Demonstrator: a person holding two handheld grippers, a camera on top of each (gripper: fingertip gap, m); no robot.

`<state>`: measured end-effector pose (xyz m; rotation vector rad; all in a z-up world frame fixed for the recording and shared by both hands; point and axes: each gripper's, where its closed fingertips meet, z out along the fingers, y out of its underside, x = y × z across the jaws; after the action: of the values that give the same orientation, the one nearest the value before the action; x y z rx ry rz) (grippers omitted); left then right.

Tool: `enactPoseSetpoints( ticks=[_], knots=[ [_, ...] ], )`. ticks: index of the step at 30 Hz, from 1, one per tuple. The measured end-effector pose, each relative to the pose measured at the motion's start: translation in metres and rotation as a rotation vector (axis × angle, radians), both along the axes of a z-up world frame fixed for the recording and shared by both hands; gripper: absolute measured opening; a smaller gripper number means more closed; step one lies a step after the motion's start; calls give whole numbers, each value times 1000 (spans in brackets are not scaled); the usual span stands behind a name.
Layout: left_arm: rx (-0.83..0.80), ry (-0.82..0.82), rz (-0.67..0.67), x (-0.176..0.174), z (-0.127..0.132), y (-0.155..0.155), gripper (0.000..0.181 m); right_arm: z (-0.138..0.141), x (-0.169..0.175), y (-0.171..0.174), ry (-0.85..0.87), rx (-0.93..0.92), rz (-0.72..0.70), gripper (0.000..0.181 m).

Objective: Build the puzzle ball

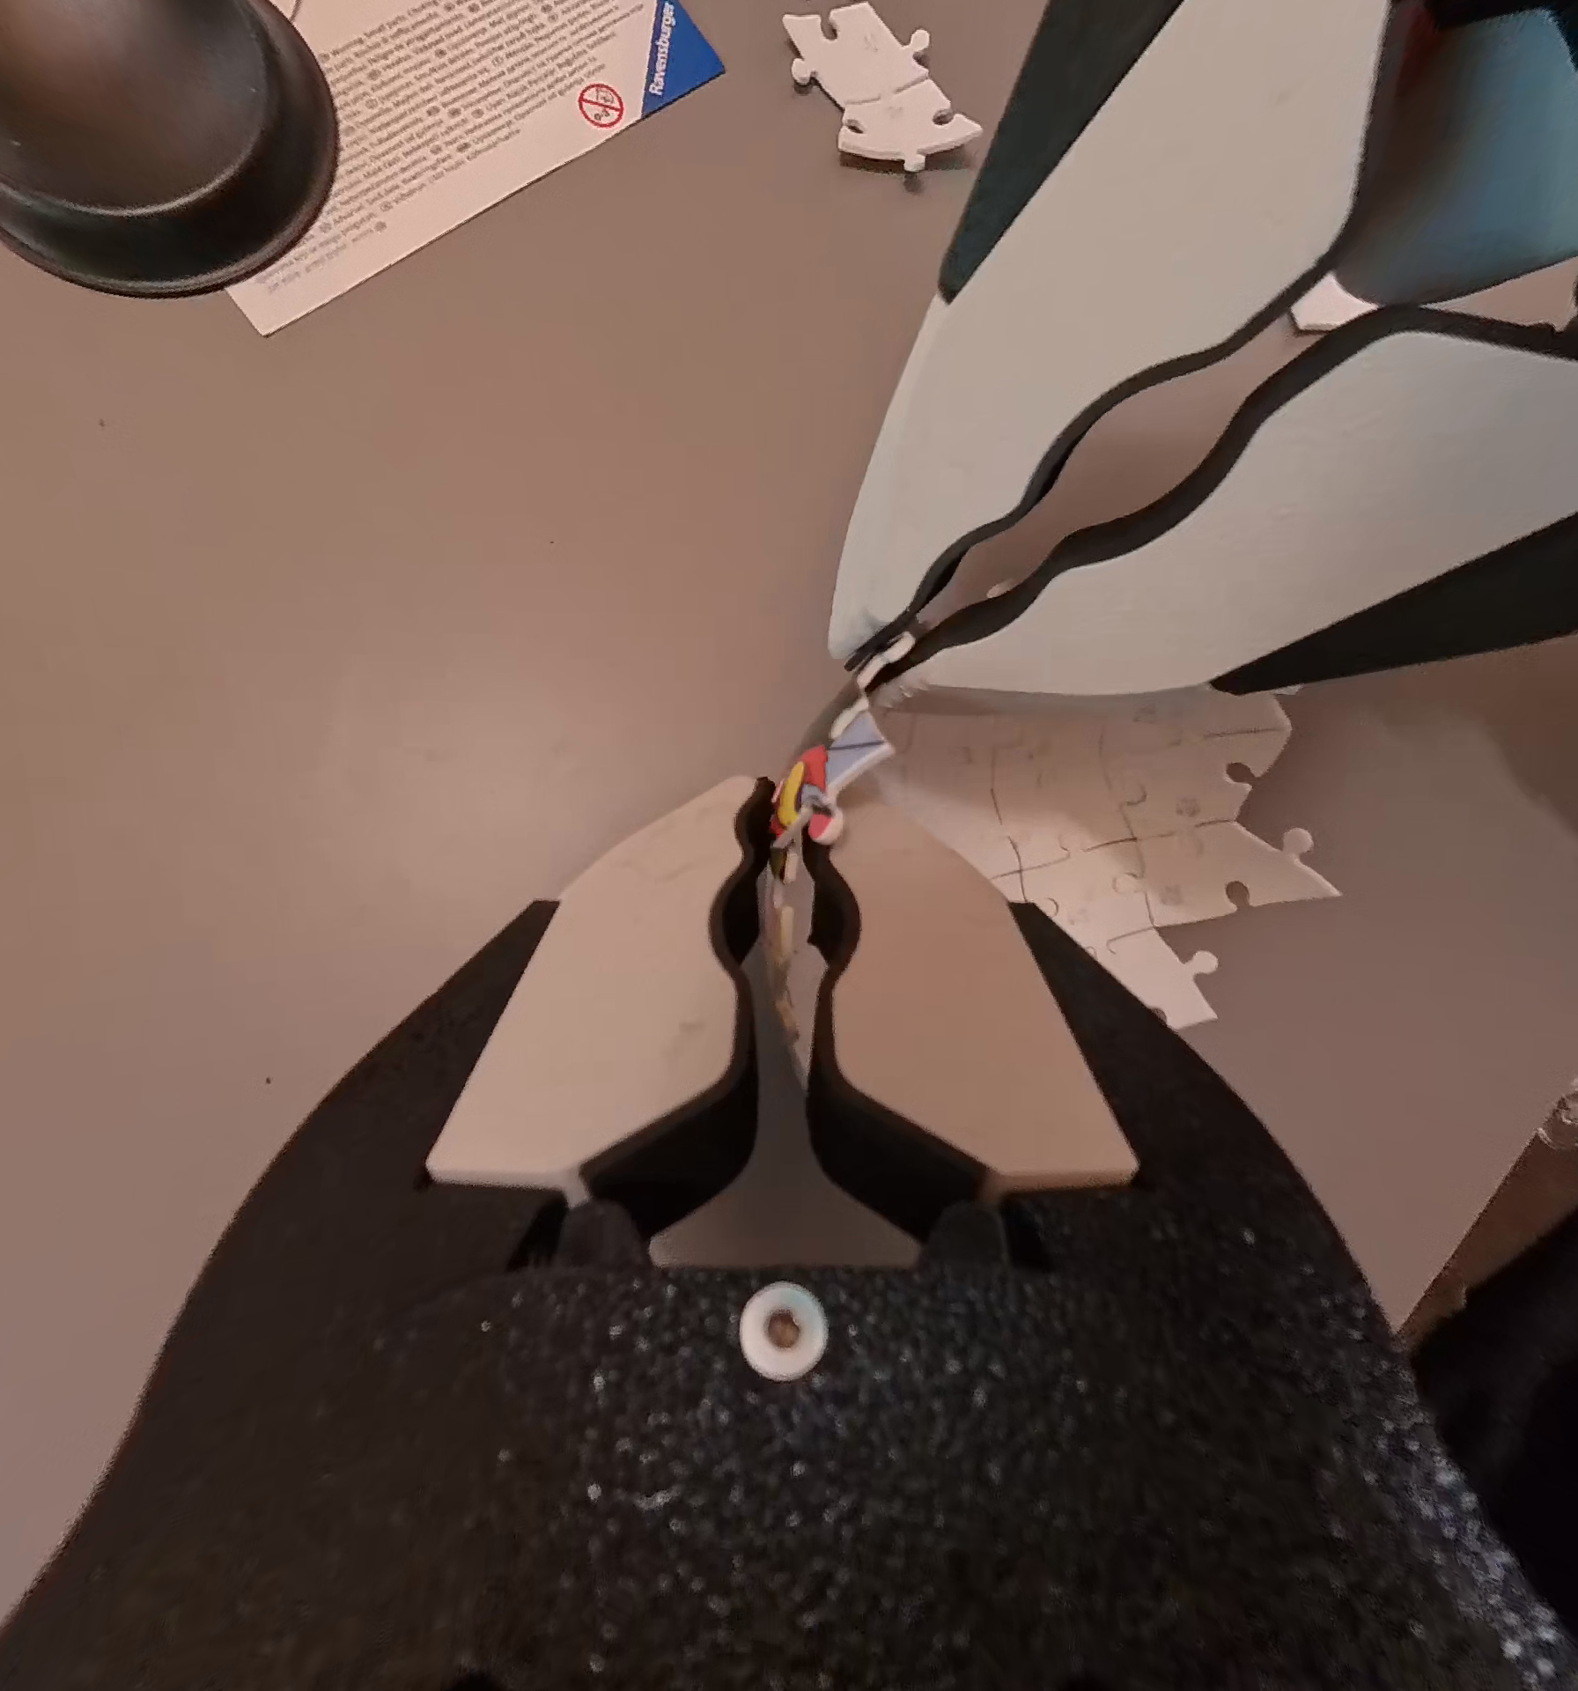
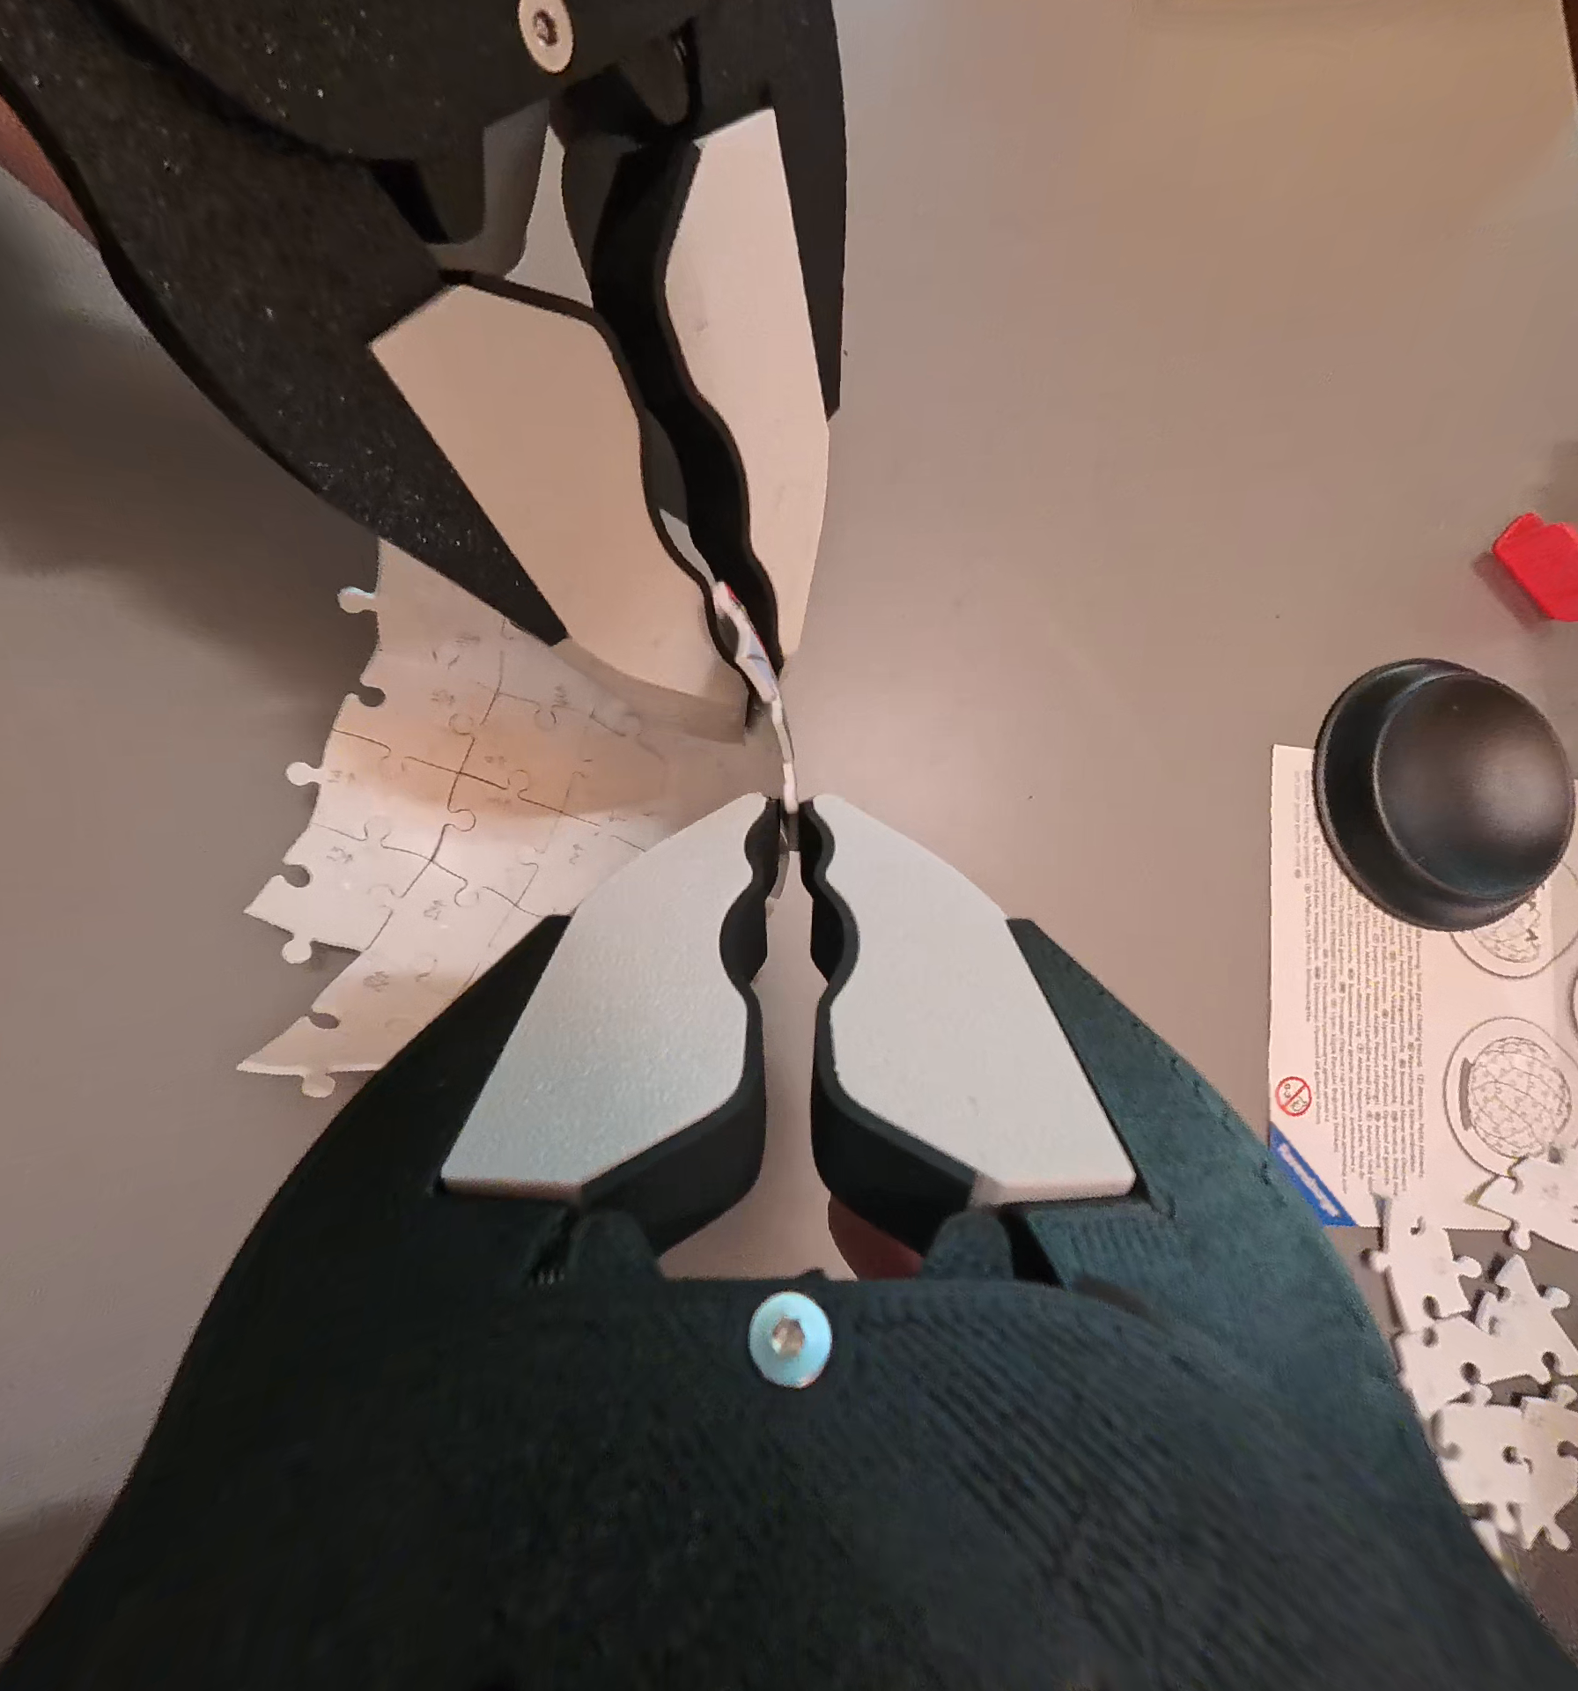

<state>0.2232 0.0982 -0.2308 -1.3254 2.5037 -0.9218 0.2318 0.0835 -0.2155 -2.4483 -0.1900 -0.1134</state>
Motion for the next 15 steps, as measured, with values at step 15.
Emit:
enactPoseSetpoints(
  ticks=[15],
  knots=[
    [-27, 1, 14, -11, 18, 10, 36, -3, 4, -13, -42, -39, -168, 5]
  ],
)
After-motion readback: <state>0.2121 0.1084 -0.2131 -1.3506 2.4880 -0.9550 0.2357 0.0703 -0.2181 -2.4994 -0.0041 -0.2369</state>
